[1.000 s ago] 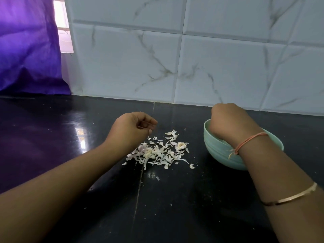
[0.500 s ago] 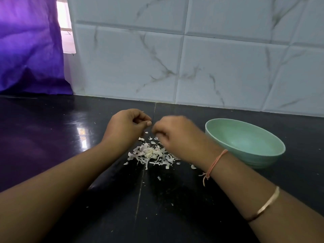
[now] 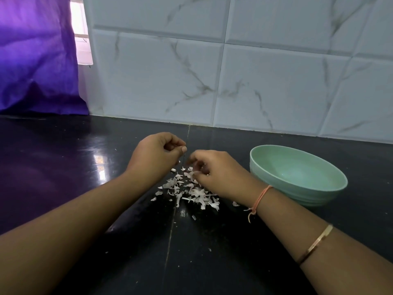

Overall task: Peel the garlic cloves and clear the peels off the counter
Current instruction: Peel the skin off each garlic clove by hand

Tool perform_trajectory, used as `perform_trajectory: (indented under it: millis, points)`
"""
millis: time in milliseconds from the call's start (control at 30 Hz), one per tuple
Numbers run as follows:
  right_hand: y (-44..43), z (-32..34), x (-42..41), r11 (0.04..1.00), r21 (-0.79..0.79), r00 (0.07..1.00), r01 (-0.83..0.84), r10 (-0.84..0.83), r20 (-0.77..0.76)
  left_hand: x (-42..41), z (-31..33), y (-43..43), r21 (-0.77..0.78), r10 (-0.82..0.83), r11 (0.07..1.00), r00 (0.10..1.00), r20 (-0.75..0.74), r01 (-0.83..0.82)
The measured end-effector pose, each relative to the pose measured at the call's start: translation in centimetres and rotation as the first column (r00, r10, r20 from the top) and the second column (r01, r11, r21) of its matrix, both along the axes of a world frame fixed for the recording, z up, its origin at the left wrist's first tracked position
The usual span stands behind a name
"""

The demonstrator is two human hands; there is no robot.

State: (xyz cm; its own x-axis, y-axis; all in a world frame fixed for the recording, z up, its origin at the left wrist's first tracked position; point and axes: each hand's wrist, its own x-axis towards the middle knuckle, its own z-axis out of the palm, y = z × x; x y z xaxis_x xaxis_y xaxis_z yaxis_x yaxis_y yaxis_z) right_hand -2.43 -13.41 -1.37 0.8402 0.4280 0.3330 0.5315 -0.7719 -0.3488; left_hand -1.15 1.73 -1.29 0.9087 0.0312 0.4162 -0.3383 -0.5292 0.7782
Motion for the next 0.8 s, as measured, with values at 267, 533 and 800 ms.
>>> perform_trajectory:
  millis: [267, 533, 800]
  points:
    - [-0.11, 0.01, 0.57, 0.907, 0.404, 0.991, 0.117, -0.133, 0.012, -0.96, 0.44, -0.69, -0.135, -0.19, 0.976, 0.972, -0.141, 0.171]
    - [-0.09, 0.11, 0.65, 0.812, 0.569, 0.99, 0.129, -0.07, -0.125, -0.34, 0.24, -0.22, -0.369, -0.252, 0.914, 0.949, -0.191, 0.169]
    - [0.17, 0.42, -0.05, 0.791, 0.555, 0.961, 0.257, -0.147, -0.235, -0.35, 0.4, -0.33, -0.452, -0.245, 0.88, 0.954, -0.173, 0.144]
